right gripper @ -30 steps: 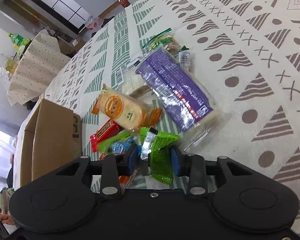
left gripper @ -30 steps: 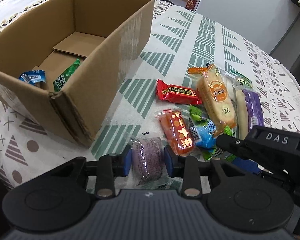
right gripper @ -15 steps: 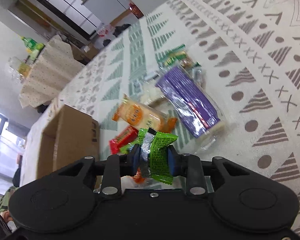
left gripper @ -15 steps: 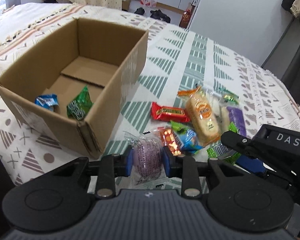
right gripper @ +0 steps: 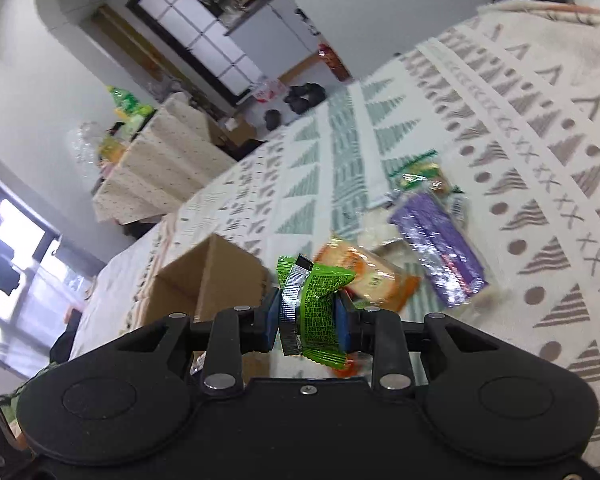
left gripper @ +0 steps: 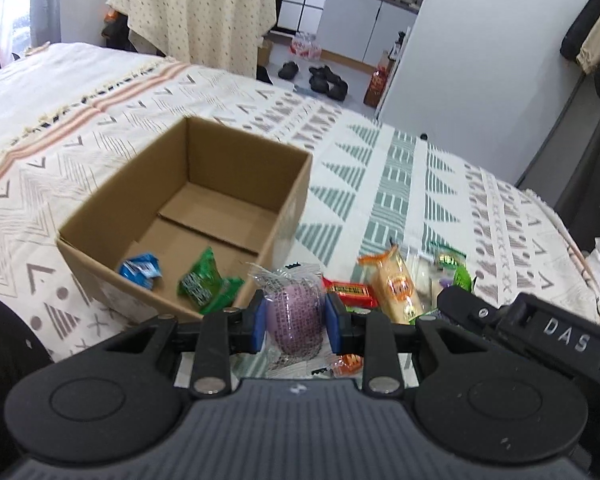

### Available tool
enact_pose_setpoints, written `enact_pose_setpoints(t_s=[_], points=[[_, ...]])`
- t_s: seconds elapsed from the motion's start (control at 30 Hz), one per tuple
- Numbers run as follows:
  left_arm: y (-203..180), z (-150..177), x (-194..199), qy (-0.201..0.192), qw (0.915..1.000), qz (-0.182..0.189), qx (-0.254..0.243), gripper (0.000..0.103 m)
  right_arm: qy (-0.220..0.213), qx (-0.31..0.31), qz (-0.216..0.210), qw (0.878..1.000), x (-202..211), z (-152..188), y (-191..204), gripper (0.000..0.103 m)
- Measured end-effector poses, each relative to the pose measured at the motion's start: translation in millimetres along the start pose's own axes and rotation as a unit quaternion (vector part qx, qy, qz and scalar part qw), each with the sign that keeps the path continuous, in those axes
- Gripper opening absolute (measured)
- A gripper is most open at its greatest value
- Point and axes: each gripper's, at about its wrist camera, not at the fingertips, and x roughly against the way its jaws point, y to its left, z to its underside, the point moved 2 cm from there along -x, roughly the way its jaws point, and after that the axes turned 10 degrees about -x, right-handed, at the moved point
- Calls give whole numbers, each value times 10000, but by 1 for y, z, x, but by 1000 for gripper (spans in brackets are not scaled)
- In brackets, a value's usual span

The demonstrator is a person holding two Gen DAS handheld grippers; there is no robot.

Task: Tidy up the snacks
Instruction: 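Carry both candies over the box and open both tools to release them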

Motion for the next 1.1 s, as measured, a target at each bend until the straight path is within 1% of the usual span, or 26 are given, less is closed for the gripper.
enact_pose_setpoints(t_s=[0.4, 0.67, 0.8, 1.1], points=[[33, -15, 21, -249, 9993, -103, 254, 29, 17, 333, -420, 9986, 1, 10, 27, 28], [59, -21, 22, -274, 9985, -143, 458, 29, 0, 542, -613, 9966, -3, 15, 48, 28], [72, -23, 19, -265, 9979, -142, 565, 29, -17, 616, -665, 9959, -5, 17, 56, 28], [99, -26, 9, -150, 9970, -113, 751, 29, 56, 772, -616, 9951, -22, 27, 72, 28]])
